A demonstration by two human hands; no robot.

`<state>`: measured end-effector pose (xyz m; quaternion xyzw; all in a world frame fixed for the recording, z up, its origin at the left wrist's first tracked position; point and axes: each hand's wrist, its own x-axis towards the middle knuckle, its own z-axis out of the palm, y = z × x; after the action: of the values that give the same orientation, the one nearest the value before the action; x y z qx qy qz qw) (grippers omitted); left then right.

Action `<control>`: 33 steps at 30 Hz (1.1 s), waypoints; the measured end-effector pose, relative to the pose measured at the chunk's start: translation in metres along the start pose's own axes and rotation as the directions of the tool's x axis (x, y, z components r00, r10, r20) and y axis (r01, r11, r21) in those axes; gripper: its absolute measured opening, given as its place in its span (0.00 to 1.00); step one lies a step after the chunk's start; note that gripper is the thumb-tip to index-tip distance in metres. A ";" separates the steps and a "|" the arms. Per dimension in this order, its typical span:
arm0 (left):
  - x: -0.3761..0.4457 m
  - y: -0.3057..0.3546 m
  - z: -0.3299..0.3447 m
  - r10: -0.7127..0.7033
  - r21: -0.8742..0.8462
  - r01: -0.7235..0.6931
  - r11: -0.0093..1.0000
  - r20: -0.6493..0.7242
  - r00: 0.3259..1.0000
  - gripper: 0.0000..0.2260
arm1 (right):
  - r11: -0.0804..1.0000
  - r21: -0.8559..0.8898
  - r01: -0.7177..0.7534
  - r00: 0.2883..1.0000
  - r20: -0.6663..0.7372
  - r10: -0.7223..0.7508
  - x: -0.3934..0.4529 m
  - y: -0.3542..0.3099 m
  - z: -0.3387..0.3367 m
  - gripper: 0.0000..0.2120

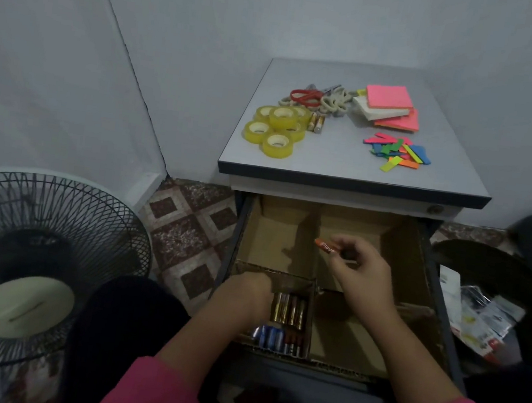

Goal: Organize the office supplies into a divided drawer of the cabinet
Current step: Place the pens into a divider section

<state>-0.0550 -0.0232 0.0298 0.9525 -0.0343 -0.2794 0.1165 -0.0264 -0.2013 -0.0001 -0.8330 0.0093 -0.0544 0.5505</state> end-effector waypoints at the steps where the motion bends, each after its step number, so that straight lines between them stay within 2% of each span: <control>1: -0.002 -0.002 0.006 0.021 0.081 -0.019 0.996 -0.021 1.000 0.07 | 1.000 0.023 -0.008 1.000 0.016 0.008 0.000 -0.001 0.000 0.15; 4: 0.002 -0.005 0.018 0.058 0.170 -0.052 0.984 -0.031 0.998 0.11 | 0.998 0.064 -0.002 0.998 0.066 -0.002 -0.002 -0.004 -0.001 0.16; 6: 0.007 -0.005 0.023 0.048 0.146 -0.049 0.988 0.011 0.999 0.18 | 0.997 0.075 0.015 0.995 0.100 -0.023 -0.004 -0.005 -0.001 0.17; 9: 0.009 -0.004 0.022 0.079 0.131 -0.083 0.988 0.038 0.996 0.19 | 0.997 0.071 0.020 0.990 0.139 -0.030 -0.004 -0.005 -0.003 0.19; 12: 0.008 -0.003 0.020 0.108 0.144 -0.118 0.982 0.079 0.991 0.19 | 0.998 0.056 0.003 0.984 0.180 -0.013 -0.005 -0.007 -0.003 0.19; 15: 0.014 -0.006 0.020 0.046 0.125 -0.059 0.990 0.110 0.993 0.15 | 0.999 0.054 -0.008 0.981 0.192 -0.003 -0.006 -0.009 -0.004 0.16; 17: 0.017 -0.010 0.008 -0.006 -0.074 0.016 0.997 0.124 0.992 0.07 | 0.999 0.039 -0.036 0.979 0.202 0.027 -0.007 -0.010 -0.005 0.12; 19: 0.015 -0.018 -0.010 -0.098 -0.404 0.109 0.908 0.049 0.994 0.04 | 0.999 0.013 -0.050 0.973 0.228 0.046 -0.010 -0.015 -0.005 0.09; 21: 0.015 -0.032 -0.021 -0.179 -0.673 0.002 0.739 -0.194 0.964 0.05 | 0.999 -0.047 0.028 0.961 0.276 -0.014 -0.013 -0.024 -0.002 0.10; 22: 0.016 -0.041 -0.024 -0.240 -0.745 -0.084 0.662 -0.317 0.918 0.06 | 0.992 -0.092 0.084 0.946 0.321 -0.050 -0.015 -0.029 0.003 0.11; 23: 0.016 -0.048 -0.026 -0.302 -0.792 -0.158 0.590 -0.398 0.867 0.07 | 0.982 -0.140 0.129 0.926 0.372 -0.069 -0.018 -0.034 0.010 0.10; 25: 0.018 -0.058 -0.026 -0.390 -0.851 -0.234 0.470 -0.438 0.810 0.06 | 0.953 -0.251 0.172 0.893 0.448 -0.043 -0.023 -0.038 0.029 0.09; 28: 0.022 -0.060 -0.025 -0.422 -0.894 -0.252 0.372 -0.404 0.812 0.07 | 0.889 -0.433 0.150 0.887 0.456 0.073 -0.025 -0.037 0.057 0.10; 33: 0.024 -0.056 -0.021 -0.387 -0.899 -0.285 0.331 -0.405 0.829 0.08 | 0.773 -0.619 0.140 0.836 0.492 0.242 -0.016 -0.034 0.086 0.09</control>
<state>-0.0231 0.0324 0.0205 0.7411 0.2008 0.0404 0.6394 -0.0347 -0.1077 -0.0033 -0.9476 -0.1064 0.2072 0.2186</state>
